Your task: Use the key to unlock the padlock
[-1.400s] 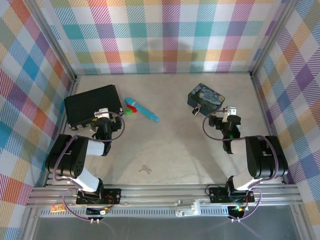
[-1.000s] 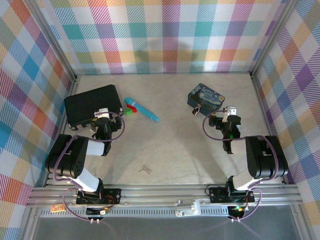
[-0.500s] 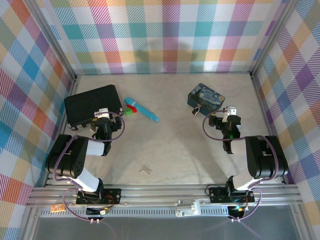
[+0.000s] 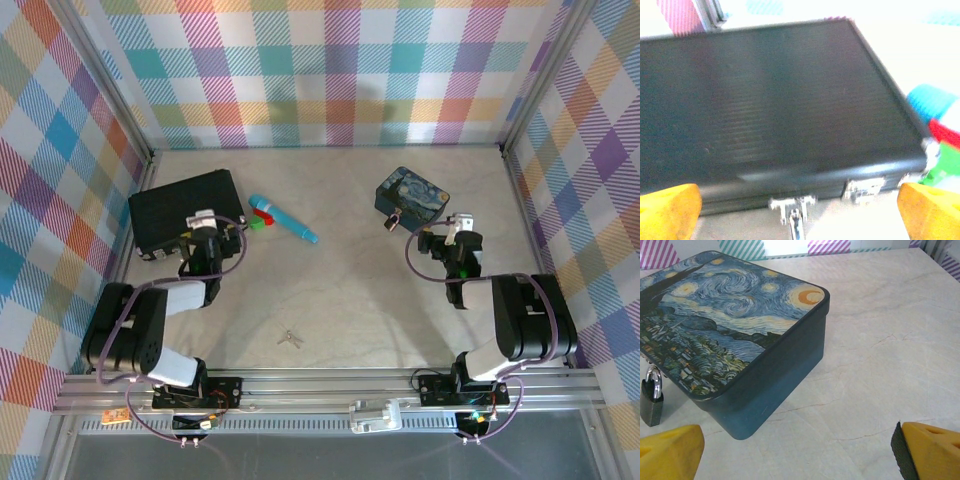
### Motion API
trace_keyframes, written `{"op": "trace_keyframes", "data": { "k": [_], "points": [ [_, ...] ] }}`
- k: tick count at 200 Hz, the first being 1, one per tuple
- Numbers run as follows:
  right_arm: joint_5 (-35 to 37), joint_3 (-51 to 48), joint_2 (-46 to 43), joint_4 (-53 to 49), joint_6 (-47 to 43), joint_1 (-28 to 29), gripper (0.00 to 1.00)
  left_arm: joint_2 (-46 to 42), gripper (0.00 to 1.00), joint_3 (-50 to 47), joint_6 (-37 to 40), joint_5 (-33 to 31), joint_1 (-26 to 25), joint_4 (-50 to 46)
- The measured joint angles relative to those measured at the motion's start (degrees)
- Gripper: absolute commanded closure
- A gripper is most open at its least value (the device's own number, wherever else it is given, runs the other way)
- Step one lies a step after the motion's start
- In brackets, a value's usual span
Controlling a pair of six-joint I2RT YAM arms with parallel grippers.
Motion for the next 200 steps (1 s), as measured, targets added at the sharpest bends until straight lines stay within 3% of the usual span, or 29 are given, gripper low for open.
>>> {"op": "trace_keyframes", "data": {
  "k": [24, 66, 127, 170, 200],
  "points": [
    [1.03, 4.44, -6.62, -12.55, 0.83, 0.46, 0.01, -4.87, 0.01, 9.64, -3.34, -2.38, -0.37, -11.23],
    [2.47, 18.56, -11.87, -29.57, 9.55, 0.28, 0.01, -5.44, 0.0, 24.3, -17.88, -2.71, -1.92, -29.38],
    [-1.79, 37.9, 1.81, -51.78, 21.07, -1.14, 0.01, -0.13, 0.0, 27.12, -32.72, 7.13, -8.17, -40.74],
    [-5.62, 44.22, 10.56, -58.4, 24.9, -2.93, 0.01, 3.54, 0.0, 29.75, -32.39, 12.26, -15.85, -42.97],
    [-8.41, 46.99, 14.99, -59.71, 25.7, -3.52, 0.01, 5.16, 0.0, 32.2, -31.1, 13.35, -18.08, -43.78]
  ]
}}
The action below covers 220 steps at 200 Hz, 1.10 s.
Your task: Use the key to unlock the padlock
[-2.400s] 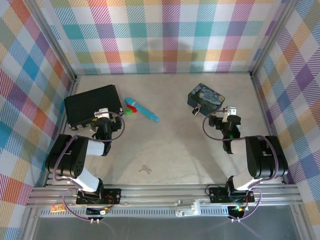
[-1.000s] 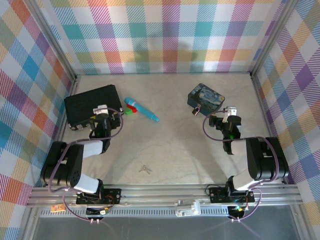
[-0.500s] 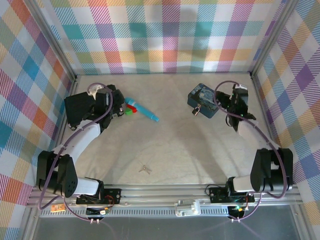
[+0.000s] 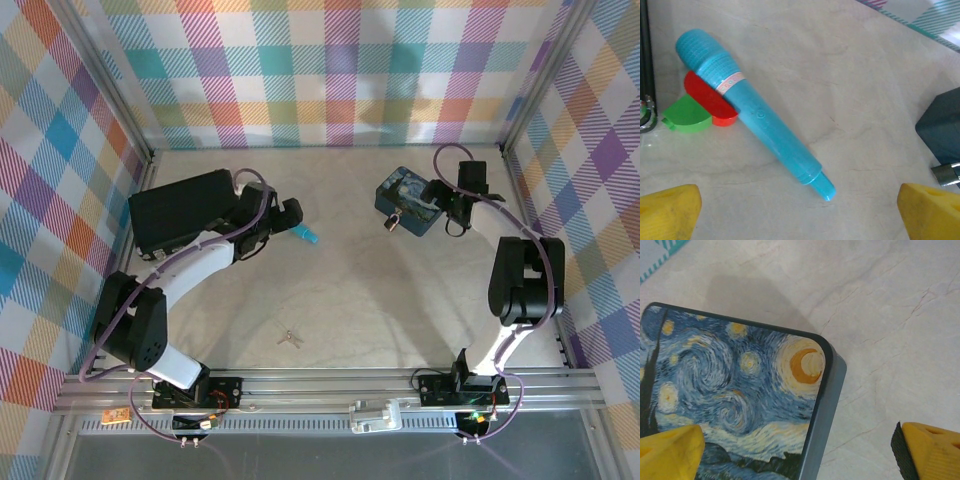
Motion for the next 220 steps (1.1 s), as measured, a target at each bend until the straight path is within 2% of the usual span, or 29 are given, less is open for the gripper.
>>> {"op": "trace_keyframes", "data": {
  "k": [23, 75, 112, 151, 220],
  "points": [
    [-1.77, 0.02, 1.36, 0.04, 0.02, -0.02, 0.0, -0.04, 0.0, 0.0, 0.07, -0.26, 0.0, -0.9],
    [-6.36, 4.44, 7.37, 0.07, -0.79, -0.02, 0.08, -0.98, 0.0, -0.26, 0.96, 0.15, 0.0, -2.54],
    [-8.7, 5.62, 8.37, 0.07, -2.56, -0.02, 0.25, -5.07, 0.01, -3.69, 1.05, 0.85, 0.0, 0.92],
    [-11.39, 5.57, 8.37, 0.63, -5.79, -0.07, 0.42, -5.64, 0.0, -3.93, 1.11, 0.66, 0.0, 2.89],
    [-16.76, 4.17, 6.78, -2.16, -14.32, 1.25, 0.49, -5.64, 0.0, -3.98, 1.09, 0.94, 0.0, 5.16]
  ]
}}
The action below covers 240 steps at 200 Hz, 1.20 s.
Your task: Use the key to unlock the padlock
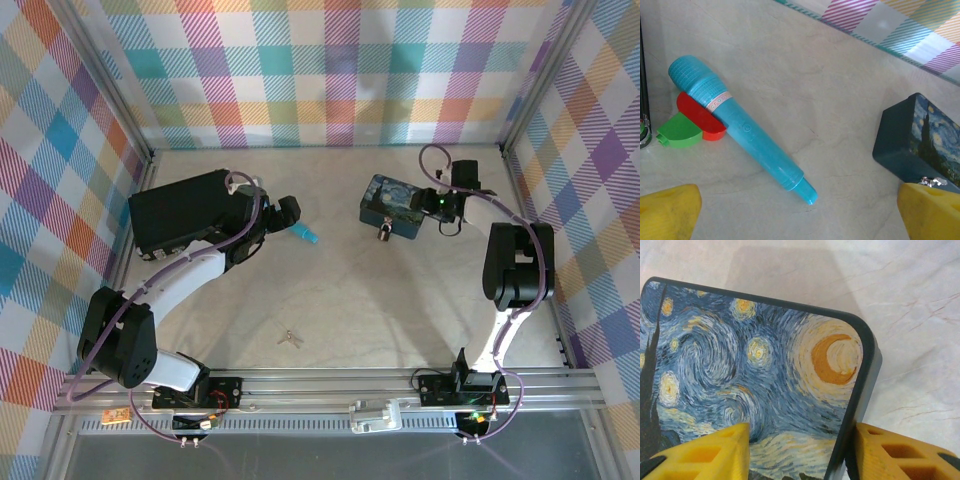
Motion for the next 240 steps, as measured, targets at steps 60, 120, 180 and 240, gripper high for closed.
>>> {"op": "trace_keyframes", "data": {
  "k": [60, 120, 180, 240],
  "points": [
    [-3.5, -0.02, -1.62, -6.45, -9.86, 3.43, 0.5, 0.02, 0.0, -0.33, 0.2, 2.82, 0.0, 1.07],
    [-8.7, 4.35, 0.83, -12.92, -18.95, 4.17, 0.55, -1.44, 0.0, -3.02, 1.73, 7.23, 0.0, 2.03],
    [-6.93, 13.33, 6.69, -14.71, -17.03, 12.35, 0.38, -7.13, 0.01, -4.66, 1.66, 4.87, 0.33, 0.61],
    [3.8, 13.57, -0.83, -16.35, -10.51, 15.23, 0.18, -13.68, 0.0, -10.21, 0.09, 3.85, 5.46, -1.73]
  ]
}}
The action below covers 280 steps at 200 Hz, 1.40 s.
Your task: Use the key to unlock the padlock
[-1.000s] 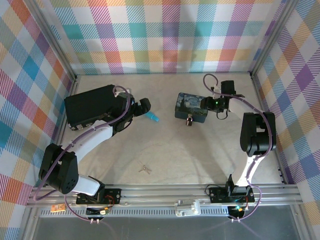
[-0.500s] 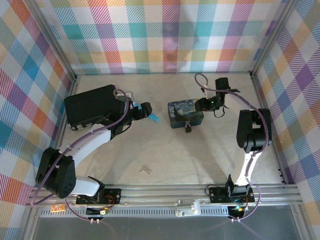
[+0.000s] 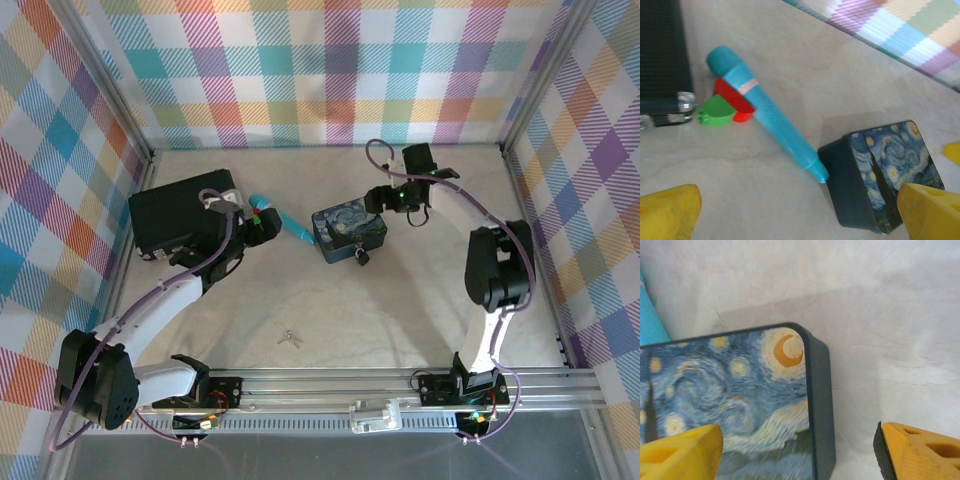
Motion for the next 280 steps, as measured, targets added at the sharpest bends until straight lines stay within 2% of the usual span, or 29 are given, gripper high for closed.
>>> {"op": "trace_keyframes", "data": {
  "k": [23, 57, 107, 154, 191, 260, 271, 280],
  "points": [
    [4.55, -0.37, -7.98, -0.72, 0.83, 4.98, 0.22, -2.05, 0.0, -2.4, -2.03, 0.15, 3.58, 0.04],
    [8.44, -5.62, -15.21, -0.76, 3.28, 18.23, 0.31, -4.72, 0.0, -5.66, -4.92, 0.83, 7.52, 0.07],
    [10.38, -13.49, -11.04, -2.27, 8.57, 38.88, 0.38, -5.9, 0.0, -9.25, -7.19, 3.39, 14.67, -0.02],
    [8.94, -14.6, -4.28, 0.66, 9.22, 52.5, 0.39, -7.15, 0.01, -13.92, -10.36, 7.93, 24.28, -0.17],
    [12.11, -13.18, 3.37, 0.68, 6.62, 57.48, 0.4, -8.44, 0.01, -14.29, -11.74, 10.64, 28.0, -1.14],
    [19.17, -10.69, 6.29, 1.14, 5.01, 57.83, 0.4, -11.93, 0.0, -14.29, -12.35, 12.59, 28.09, -1.9],
    [19.63, -10.67, 6.34, 1.25, 4.83, 57.83, 0.44, -12.35, 0.01, -14.29, -12.35, 12.59, 28.09, -2.05],
    [19.87, -10.67, 6.34, 1.42, 4.57, 57.83, 0.52, -12.72, 0.0, -14.29, -12.37, 12.59, 28.09, -2.23]
  ]
}}
